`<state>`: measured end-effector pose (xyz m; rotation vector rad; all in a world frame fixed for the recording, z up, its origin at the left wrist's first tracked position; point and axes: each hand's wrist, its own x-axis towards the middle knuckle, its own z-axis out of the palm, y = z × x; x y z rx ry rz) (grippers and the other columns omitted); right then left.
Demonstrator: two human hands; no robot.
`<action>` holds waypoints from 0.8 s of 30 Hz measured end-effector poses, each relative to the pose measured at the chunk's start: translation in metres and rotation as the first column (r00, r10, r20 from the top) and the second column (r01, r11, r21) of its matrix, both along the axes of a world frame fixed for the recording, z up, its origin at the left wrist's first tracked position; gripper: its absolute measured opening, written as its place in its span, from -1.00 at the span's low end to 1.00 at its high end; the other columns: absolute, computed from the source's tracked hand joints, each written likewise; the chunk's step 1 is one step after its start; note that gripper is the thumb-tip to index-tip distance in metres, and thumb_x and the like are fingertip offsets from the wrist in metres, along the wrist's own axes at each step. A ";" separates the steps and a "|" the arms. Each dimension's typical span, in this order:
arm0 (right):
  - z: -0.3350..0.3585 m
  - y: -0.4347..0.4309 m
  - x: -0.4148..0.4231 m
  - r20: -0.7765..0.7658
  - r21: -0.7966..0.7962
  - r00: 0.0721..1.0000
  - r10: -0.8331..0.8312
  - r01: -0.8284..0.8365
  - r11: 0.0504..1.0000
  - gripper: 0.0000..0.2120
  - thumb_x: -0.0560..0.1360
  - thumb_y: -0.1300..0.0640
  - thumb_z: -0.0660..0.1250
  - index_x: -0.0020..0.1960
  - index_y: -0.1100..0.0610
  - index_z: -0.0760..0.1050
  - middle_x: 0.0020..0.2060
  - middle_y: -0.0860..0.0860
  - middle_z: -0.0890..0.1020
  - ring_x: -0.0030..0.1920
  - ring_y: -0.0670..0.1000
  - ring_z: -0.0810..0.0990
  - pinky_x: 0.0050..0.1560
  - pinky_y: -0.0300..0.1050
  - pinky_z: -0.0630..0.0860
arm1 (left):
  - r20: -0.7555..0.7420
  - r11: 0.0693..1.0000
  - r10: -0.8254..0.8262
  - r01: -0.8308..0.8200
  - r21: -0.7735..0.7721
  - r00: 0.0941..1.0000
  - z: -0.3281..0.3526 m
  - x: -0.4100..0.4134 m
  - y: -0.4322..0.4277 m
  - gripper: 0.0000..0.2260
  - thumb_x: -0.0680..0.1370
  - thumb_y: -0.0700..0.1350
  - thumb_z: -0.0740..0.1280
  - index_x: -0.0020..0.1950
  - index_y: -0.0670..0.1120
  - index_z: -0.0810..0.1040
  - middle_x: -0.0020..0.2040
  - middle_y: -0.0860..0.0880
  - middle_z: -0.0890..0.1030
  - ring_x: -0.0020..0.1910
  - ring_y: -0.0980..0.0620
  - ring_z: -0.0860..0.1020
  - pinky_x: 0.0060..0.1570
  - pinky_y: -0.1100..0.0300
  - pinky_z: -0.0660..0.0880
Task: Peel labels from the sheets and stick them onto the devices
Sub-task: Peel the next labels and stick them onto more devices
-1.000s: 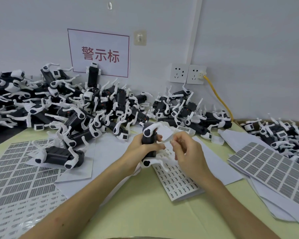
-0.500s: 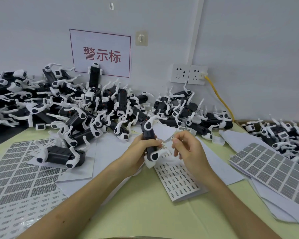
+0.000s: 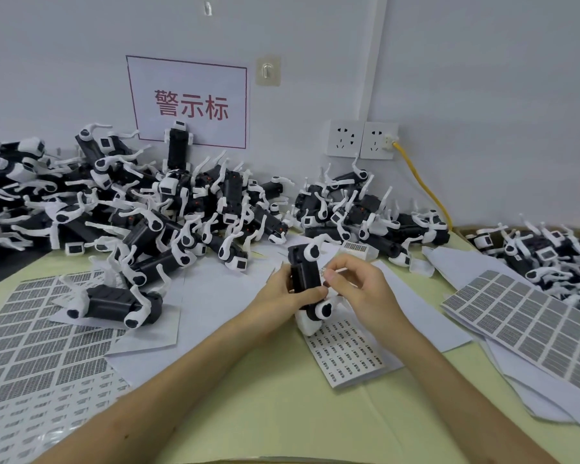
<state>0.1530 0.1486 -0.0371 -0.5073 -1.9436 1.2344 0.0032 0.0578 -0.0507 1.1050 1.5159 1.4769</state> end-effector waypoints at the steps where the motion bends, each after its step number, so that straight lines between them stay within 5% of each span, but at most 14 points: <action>1: 0.000 -0.001 0.000 0.009 0.002 1.000 -0.007 0.007 1.000 -0.92 0.61 0.18 0.38 -0.06 0.12 0.60 -0.25 -0.18 0.63 -0.19 -0.17 0.57 -0.11 -0.31 0.44 | -0.041 1.000 0.011 -0.011 0.007 0.999 -0.001 0.000 0.000 -0.53 0.48 -0.08 0.59 0.32 -0.10 0.51 0.23 -0.14 0.66 0.21 -0.05 0.66 0.29 -0.02 0.57; 5: 0.000 -0.005 -0.001 0.011 -0.014 1.000 -0.023 0.023 1.000 -0.91 0.62 0.18 0.37 -0.06 0.14 0.60 -0.24 -0.10 0.66 -0.17 -0.08 0.62 -0.05 -0.08 0.54 | -0.133 0.996 0.036 -0.026 0.080 0.990 -0.003 0.002 0.001 -0.62 0.49 -0.16 0.59 0.25 -0.06 0.55 0.11 -0.02 0.70 0.05 0.17 0.69 0.02 0.32 0.57; 24: 0.001 -0.008 0.000 0.033 -0.002 0.995 -0.098 0.098 0.995 -0.89 0.62 0.18 0.37 -0.08 0.08 0.59 -0.23 -0.05 0.69 -0.16 -0.02 0.67 0.01 0.20 0.64 | -0.228 0.992 0.072 -0.047 0.114 0.971 -0.005 0.005 -0.001 -0.55 0.45 -0.09 0.62 0.27 -0.02 0.54 0.11 0.07 0.70 0.10 0.18 0.66 0.11 0.25 0.59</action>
